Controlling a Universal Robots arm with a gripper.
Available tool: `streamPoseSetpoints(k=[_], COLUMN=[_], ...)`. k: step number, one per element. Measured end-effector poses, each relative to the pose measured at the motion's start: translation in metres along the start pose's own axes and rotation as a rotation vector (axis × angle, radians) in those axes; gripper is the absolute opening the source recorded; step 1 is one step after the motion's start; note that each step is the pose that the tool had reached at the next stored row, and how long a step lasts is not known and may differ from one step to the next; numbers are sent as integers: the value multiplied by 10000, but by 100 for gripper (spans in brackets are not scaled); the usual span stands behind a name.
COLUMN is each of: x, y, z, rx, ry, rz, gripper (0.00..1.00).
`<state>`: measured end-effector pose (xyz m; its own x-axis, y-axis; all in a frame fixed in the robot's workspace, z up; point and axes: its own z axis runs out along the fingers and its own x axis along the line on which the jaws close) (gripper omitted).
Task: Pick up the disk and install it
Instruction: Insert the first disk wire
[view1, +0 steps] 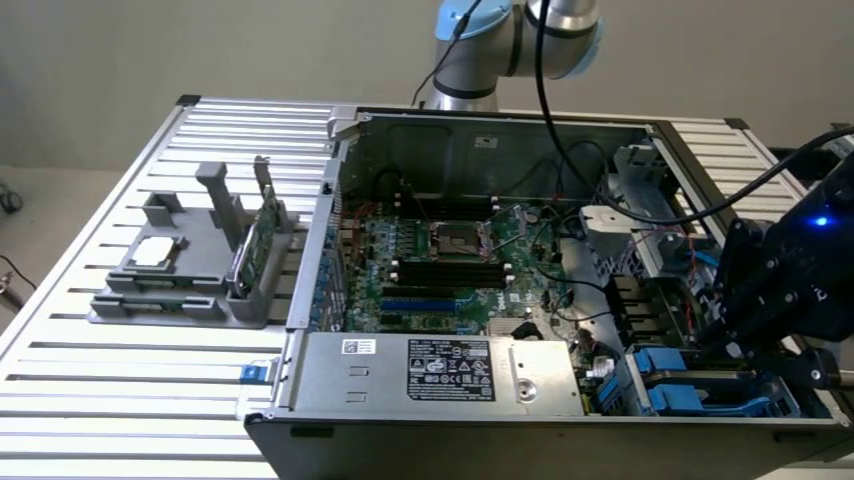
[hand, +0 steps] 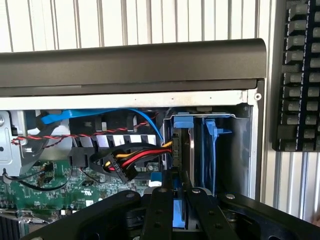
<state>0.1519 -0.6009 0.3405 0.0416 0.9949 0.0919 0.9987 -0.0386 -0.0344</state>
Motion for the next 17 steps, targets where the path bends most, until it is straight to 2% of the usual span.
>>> streamPoseSetpoints(k=[6, 13, 17], x=[-7, -47, -70], y=[1, 3, 4], z=[13, 24, 30], rx=[-25, -21, -27], ry=[68, 128, 182], rz=[-43, -90, -127], gripper=[17, 17, 17])
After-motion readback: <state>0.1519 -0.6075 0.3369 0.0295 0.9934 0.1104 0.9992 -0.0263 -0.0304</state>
